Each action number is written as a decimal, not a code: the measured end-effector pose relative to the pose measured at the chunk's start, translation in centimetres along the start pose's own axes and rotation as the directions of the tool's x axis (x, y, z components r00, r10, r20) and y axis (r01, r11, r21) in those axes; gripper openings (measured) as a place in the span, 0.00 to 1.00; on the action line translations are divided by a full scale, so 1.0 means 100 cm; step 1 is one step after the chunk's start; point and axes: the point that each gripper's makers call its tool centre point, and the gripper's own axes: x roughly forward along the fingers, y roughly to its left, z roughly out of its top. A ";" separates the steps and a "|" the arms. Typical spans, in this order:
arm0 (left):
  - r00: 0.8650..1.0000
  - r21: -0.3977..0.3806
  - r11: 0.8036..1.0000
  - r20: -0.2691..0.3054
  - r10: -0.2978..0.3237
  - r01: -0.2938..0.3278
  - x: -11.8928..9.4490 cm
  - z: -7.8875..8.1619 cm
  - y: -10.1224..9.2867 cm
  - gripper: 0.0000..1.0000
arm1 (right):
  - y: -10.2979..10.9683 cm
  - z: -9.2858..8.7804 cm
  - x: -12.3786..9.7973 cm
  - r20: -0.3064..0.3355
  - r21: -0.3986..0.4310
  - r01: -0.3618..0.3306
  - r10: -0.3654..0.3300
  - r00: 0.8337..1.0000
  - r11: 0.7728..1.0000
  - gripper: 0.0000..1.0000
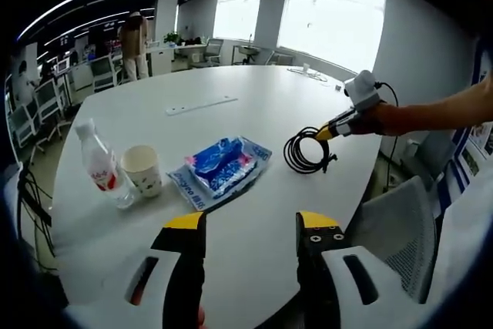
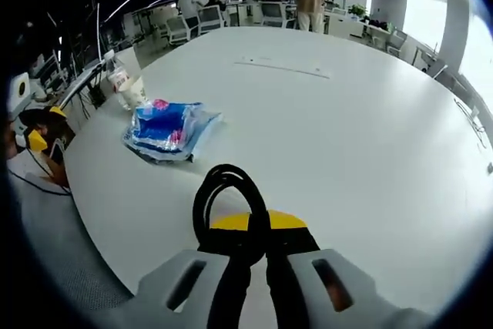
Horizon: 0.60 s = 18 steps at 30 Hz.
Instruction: Arrange the tabletop items into an orderly group along one side of the table until the central work area is clear of visible clutter.
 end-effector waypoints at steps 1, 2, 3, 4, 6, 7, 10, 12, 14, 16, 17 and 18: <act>1.000 -0.001 1.000 0.000 0.002 -0.002 0.000 0.000 0.001 0.46 | 0.000 0.000 0.000 -0.001 0.001 0.000 0.000 1.000 1.000 0.03; 1.000 -0.002 1.000 -0.001 0.005 -0.005 -0.001 0.000 0.001 0.46 | -0.001 -0.001 0.002 -0.005 0.005 -0.001 0.001 1.000 1.000 0.03; 1.000 -0.002 1.000 -0.001 0.006 -0.006 -0.002 -0.001 0.002 0.46 | -0.002 -0.002 0.005 -0.014 0.016 0.002 -0.002 1.000 1.000 0.03; 1.000 -0.002 1.000 -0.002 0.010 -0.010 -0.002 -0.001 0.003 0.46 | -0.003 -0.004 0.006 -0.023 0.026 0.005 -0.004 1.000 1.000 0.03; 1.000 -0.001 1.000 -0.004 0.014 -0.014 -0.003 -0.002 0.004 0.46 | -0.005 -0.005 0.009 -0.029 0.038 0.007 -0.006 1.000 0.999 0.03; 1.000 -0.005 1.000 -0.003 0.017 -0.017 -0.004 -0.002 0.005 0.46 | -0.005 -0.006 0.011 -0.030 0.050 0.005 -0.004 1.000 0.999 0.03; 1.000 -0.010 1.000 -0.003 0.024 -0.024 -0.007 -0.003 0.009 0.46 | -0.005 -0.006 0.015 -0.034 0.058 0.005 -0.003 0.999 0.998 0.03; 1.000 -0.014 0.999 -0.004 0.030 -0.030 -0.009 -0.004 0.011 0.46 | -0.005 -0.008 0.017 -0.041 0.063 0.011 -0.009 0.999 0.998 0.03; 0.999 -0.014 0.999 -0.009 0.034 -0.034 -0.010 -0.006 0.012 0.46 | -0.006 -0.009 0.019 -0.050 0.067 0.023 -0.020 0.999 0.997 0.03; 0.999 -0.015 0.999 -0.012 0.036 -0.037 -0.011 -0.007 0.013 0.46 | -0.006 -0.011 0.020 -0.056 0.072 0.029 -0.025 0.998 0.997 0.03; 0.999 -0.018 0.999 -0.011 0.038 -0.038 -0.011 -0.007 0.014 0.46 | -0.006 -0.011 0.021 -0.057 0.073 0.030 -0.026 0.998 0.997 0.03; 0.999 -0.020 0.999 -0.009 0.039 -0.039 -0.012 -0.007 0.014 0.46 | -0.006 -0.012 0.022 -0.059 0.075 0.028 -0.024 0.998 0.997 0.03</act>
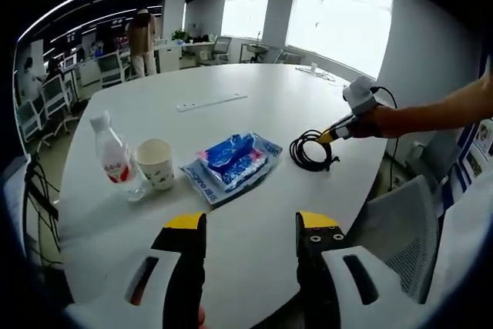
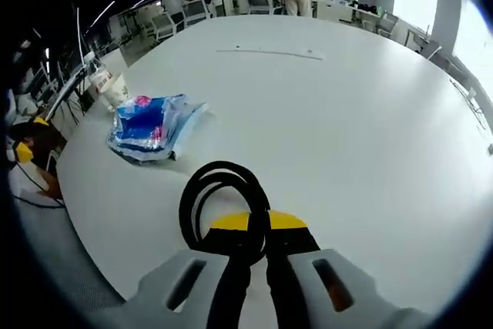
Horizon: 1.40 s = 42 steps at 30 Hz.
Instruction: Arrange the tabletop items into an orderly group along one side of the table until the central work area is clear of visible clutter.
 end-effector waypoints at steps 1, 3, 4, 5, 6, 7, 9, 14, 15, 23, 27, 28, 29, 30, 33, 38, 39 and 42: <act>1.000 0.000 1.000 0.001 0.002 -0.002 -0.001 0.000 0.001 0.46 | 0.001 0.000 0.000 0.000 0.000 0.000 0.000 1.000 1.000 0.03; 1.000 -0.004 1.000 0.003 0.003 -0.003 -0.002 0.001 0.001 0.46 | 0.001 -0.001 0.001 -0.006 -0.002 0.009 -0.009 1.000 1.000 0.03; 1.000 -0.006 1.000 0.003 0.004 -0.004 -0.002 0.001 0.002 0.46 | 0.000 -0.003 0.001 -0.012 0.000 0.015 -0.015 1.000 1.000 0.03; 1.000 -0.007 1.000 0.002 0.004 -0.004 -0.002 0.000 0.002 0.46 | -0.001 -0.004 0.002 -0.016 0.004 0.020 -0.020 1.000 1.000 0.03; 1.000 -0.007 1.000 0.002 0.004 -0.004 -0.002 0.000 0.002 0.46 | -0.002 -0.004 0.003 -0.019 0.008 0.024 -0.024 1.000 1.000 0.03; 1.000 -0.007 1.000 0.002 0.004 -0.004 -0.002 0.000 0.002 0.46 | -0.003 -0.004 0.003 -0.018 0.009 0.025 -0.025 1.000 1.000 0.03; 1.000 -0.007 1.000 0.003 0.004 -0.004 -0.003 0.001 0.002 0.46 | -0.002 -0.003 0.004 -0.017 0.009 0.025 -0.025 1.000 1.000 0.03; 1.000 -0.011 1.000 -0.001 0.006 -0.006 -0.003 -0.002 0.003 0.46 | -0.002 -0.003 0.004 -0.020 0.001 0.034 -0.034 0.999 0.999 0.03; 1.000 -0.013 1.000 -0.002 0.005 -0.005 -0.003 -0.003 0.003 0.46 | -0.003 -0.004 0.004 -0.023 -0.001 0.034 -0.034 0.999 0.999 0.03; 1.000 -0.014 1.000 -0.002 0.007 -0.007 -0.005 -0.004 0.002 0.46 | -0.005 -0.002 0.000 -0.010 0.000 0.039 -0.039 0.999 0.999 0.00; 1.000 -0.011 1.000 0.000 0.005 -0.005 -0.005 -0.003 0.001 0.46 | -0.003 -0.002 -0.002 -0.007 -0.004 0.036 -0.036 0.999 0.999 0.00; 1.000 -0.010 1.000 0.001 0.005 -0.005 -0.005 -0.003 0.001 0.46 | -0.003 -0.003 -0.002 -0.005 -0.003 0.036 -0.036 0.999 0.999 0.00; 1.000 -0.010 1.000 0.000 0.004 -0.004 -0.005 -0.003 0.001 0.46 | -0.003 -0.003 -0.002 -0.004 -0.002 0.036 -0.036 0.999 0.999 0.00; 1.000 -0.010 1.000 0.001 0.004 -0.004 -0.004 -0.003 0.000 0.46 | -0.002 -0.003 -0.003 -0.002 -0.002 0.035 -0.035 0.999 0.999 0.00; 1.000 -0.008 1.000 0.001 0.002 -0.002 -0.004 -0.002 -0.001 0.46 | -0.003 -0.003 -0.003 0.000 -0.003 0.032 -0.032 0.999 0.999 0.00; 1.000 -0.010 1.000 0.003 0.001 -0.001 -0.004 -0.003 -0.002 0.46 | -0.001 -0.003 -0.007 0.003 -0.009 0.030 -0.030 1.000 1.000 0.01; 1.000 -0.010 1.000 0.004 0.000 0.000 -0.004 -0.003 -0.003 0.46 | -0.002 -0.003 -0.008 0.006 -0.011 0.034 -0.034 0.999 0.999 0.00; 1.000 -0.014 1.000 0.006 0.000 0.000 -0.004 -0.003 -0.003 0.46 | -0.002 -0.003 -0.011 0.011 -0.009 0.031 -0.031 0.999 0.999 0.00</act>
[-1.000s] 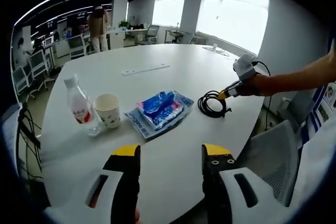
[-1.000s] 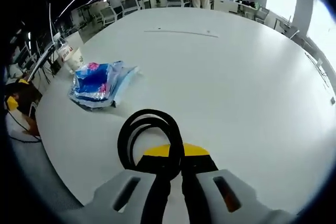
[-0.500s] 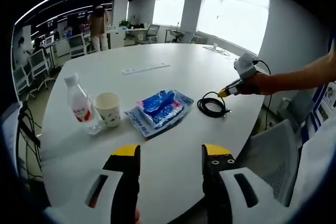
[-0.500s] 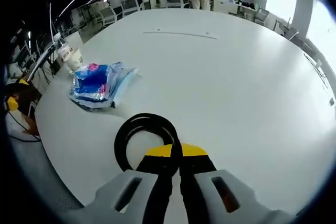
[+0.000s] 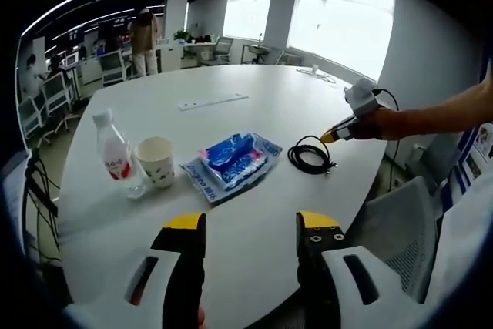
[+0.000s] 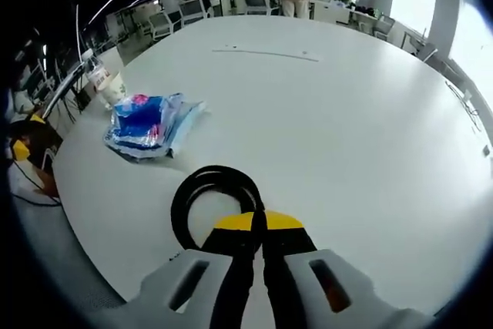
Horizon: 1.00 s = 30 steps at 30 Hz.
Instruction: Arrange the tabletop items into an orderly group along one side of the table until the central work area is clear of visible clutter.
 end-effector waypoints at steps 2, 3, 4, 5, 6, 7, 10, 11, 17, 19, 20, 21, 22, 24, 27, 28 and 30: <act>1.000 -0.001 1.000 0.000 -0.001 0.001 0.000 0.000 0.000 0.46 | 0.001 0.000 -0.002 0.002 -0.002 0.000 0.000 1.000 1.000 0.00; 1.000 0.000 1.000 -0.001 -0.002 0.002 0.000 -0.001 -0.001 0.46 | 0.001 0.000 -0.002 0.002 -0.003 0.000 0.000 1.000 1.000 0.00; 1.000 0.000 1.000 -0.001 -0.002 0.002 0.001 -0.001 -0.001 0.46 | 0.001 0.000 -0.003 0.003 -0.005 0.001 -0.001 1.000 1.000 0.00; 1.000 -0.001 1.000 0.000 -0.004 0.004 0.001 -0.001 -0.001 0.46 | 0.001 0.000 -0.003 0.004 -0.004 0.001 -0.001 1.000 1.000 0.00; 1.000 0.000 1.000 0.000 -0.004 0.004 0.001 -0.001 -0.001 0.46 | 0.001 0.000 -0.004 0.006 -0.004 0.001 -0.001 1.000 1.000 0.00; 1.000 0.001 1.000 0.000 -0.004 0.004 0.001 -0.001 0.000 0.46 | 0.001 -0.001 -0.004 0.006 -0.004 0.001 -0.001 1.000 1.000 0.00; 1.000 0.000 1.000 0.005 -0.006 0.006 0.003 0.001 0.000 0.46 | 0.001 -0.002 -0.006 0.004 -0.003 0.003 -0.003 1.000 1.000 0.00; 1.000 0.000 1.000 0.005 -0.007 0.007 0.003 0.002 0.000 0.46 | 0.001 -0.003 -0.007 0.005 0.002 0.003 -0.003 1.000 1.000 0.00; 1.000 0.002 1.000 0.012 -0.012 0.012 0.006 0.005 -0.002 0.46 | 0.000 -0.005 -0.010 0.005 0.007 0.005 -0.005 1.000 1.000 0.00; 1.000 0.002 1.000 0.012 -0.013 0.013 0.007 0.005 -0.002 0.46 | -0.001 -0.005 -0.012 0.013 0.009 0.011 -0.011 1.000 1.000 0.00; 1.000 0.002 1.000 0.011 -0.014 0.014 0.007 0.006 -0.003 0.46 | 0.000 -0.004 -0.013 0.021 0.014 0.004 -0.005 1.000 1.000 0.00; 1.000 0.002 1.000 0.012 -0.015 0.015 0.007 0.006 -0.003 0.46 | 0.001 -0.002 -0.015 0.029 0.019 0.006 -0.006 1.000 1.000 0.00; 1.000 0.003 1.000 0.012 -0.017 0.017 0.007 0.006 -0.004 0.46 | 0.001 0.000 -0.016 0.034 0.019 0.006 -0.006 0.999 1.000 0.00; 1.000 0.004 1.000 0.012 -0.020 0.020 0.008 0.006 -0.004 0.46 | 0.000 0.002 -0.018 0.039 0.011 0.009 -0.009 0.999 1.000 0.00; 1.000 0.005 1.000 0.011 -0.024 0.023 0.009 0.006 -0.005 0.46 | -0.002 0.003 -0.019 0.048 0.016 0.010 -0.011 0.999 1.000 0.00; 1.000 0.005 1.000 0.011 -0.024 0.024 0.009 0.006 -0.005 0.46 | -0.003 0.004 -0.020 0.049 0.016 0.011 -0.012 0.999 1.000 0.00; 1.000 0.006 1.000 0.011 -0.025 0.025 0.010 0.006 -0.005 0.46 | -0.002 0.004 -0.021 0.051 0.013 0.011 -0.012 0.999 1.000 0.00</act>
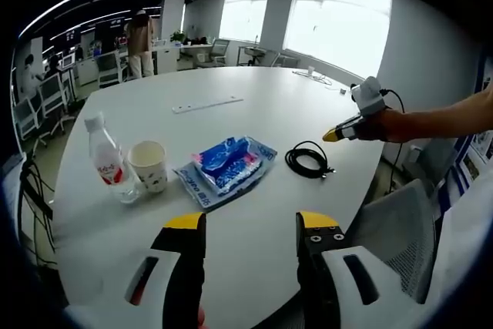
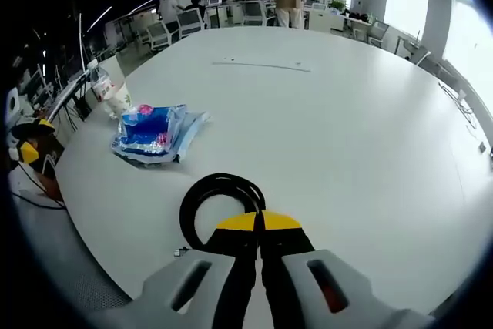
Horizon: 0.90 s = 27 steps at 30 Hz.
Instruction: Arrange the tabletop items into an orderly group along one side of the table until the central work area is clear of visible clutter.
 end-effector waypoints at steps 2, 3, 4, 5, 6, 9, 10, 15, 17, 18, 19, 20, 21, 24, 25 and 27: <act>1.000 0.000 1.000 0.001 -0.003 0.003 0.001 0.000 0.000 0.46 | 0.001 0.000 -0.001 0.002 -0.003 -0.002 0.002 1.000 1.000 0.00; 1.000 0.001 1.000 0.000 -0.003 0.003 0.001 0.000 -0.001 0.46 | 0.001 0.001 -0.002 0.004 -0.003 -0.002 0.002 1.000 1.000 0.00; 1.000 0.001 1.000 0.000 -0.004 0.004 0.001 0.000 -0.001 0.46 | 0.002 0.001 -0.002 0.006 -0.004 -0.002 0.002 1.000 1.000 0.00; 1.000 0.001 1.000 0.000 -0.005 0.005 0.001 0.000 -0.001 0.46 | 0.002 0.001 -0.002 0.007 -0.004 -0.004 0.004 1.000 1.000 0.00; 1.000 0.000 1.000 0.000 -0.005 0.005 0.002 0.000 0.000 0.46 | 0.003 0.001 -0.003 0.008 -0.007 -0.006 0.006 1.000 1.000 0.00; 1.000 0.002 1.000 0.000 -0.008 0.008 0.002 0.000 0.000 0.46 | 0.007 0.003 -0.005 0.011 -0.017 -0.011 0.011 1.000 1.000 0.00; 1.000 0.002 1.000 0.000 -0.007 0.007 0.002 0.000 0.000 0.46 | 0.008 0.003 -0.006 0.012 -0.021 -0.014 0.014 1.000 1.000 0.00; 1.000 0.001 1.000 0.003 -0.006 0.006 0.002 0.001 0.001 0.46 | 0.015 0.005 -0.006 0.013 -0.041 -0.030 0.031 0.999 0.999 0.00; 1.000 0.002 1.000 0.002 -0.006 0.006 0.002 0.001 0.001 0.46 | 0.018 0.006 -0.006 0.013 -0.053 -0.032 0.033 0.999 0.998 0.00; 1.000 0.001 1.000 0.002 -0.007 0.007 0.002 0.001 0.001 0.46 | 0.019 0.007 -0.006 0.015 -0.054 -0.035 0.035 0.999 0.998 0.00; 1.000 0.001 1.000 0.002 -0.007 0.007 0.002 0.001 0.001 0.46 | 0.021 0.007 -0.005 0.017 -0.053 -0.037 0.038 0.999 0.998 0.00; 1.000 0.001 1.000 0.002 -0.006 0.006 0.002 0.001 0.001 0.46 | 0.022 0.008 -0.005 0.018 -0.053 -0.039 0.040 0.999 0.998 0.00; 1.000 0.001 1.000 0.001 -0.006 0.006 0.002 0.001 0.001 0.46 | 0.024 0.009 -0.005 0.019 -0.057 -0.041 0.042 0.999 0.998 0.00; 1.000 0.000 1.000 0.002 -0.005 0.005 0.001 0.001 0.002 0.46 | 0.030 0.011 -0.004 0.022 -0.069 -0.051 0.052 0.998 0.996 0.00; 1.000 0.000 1.000 0.002 -0.004 0.004 0.001 0.001 0.002 0.46 | 0.032 0.012 -0.004 0.022 -0.073 -0.052 0.054 0.998 0.996 0.00; 1.000 0.000 1.000 0.003 -0.003 0.003 0.001 0.001 0.002 0.46 | 0.035 0.014 -0.004 0.025 -0.078 -0.058 0.061 0.998 0.995 0.00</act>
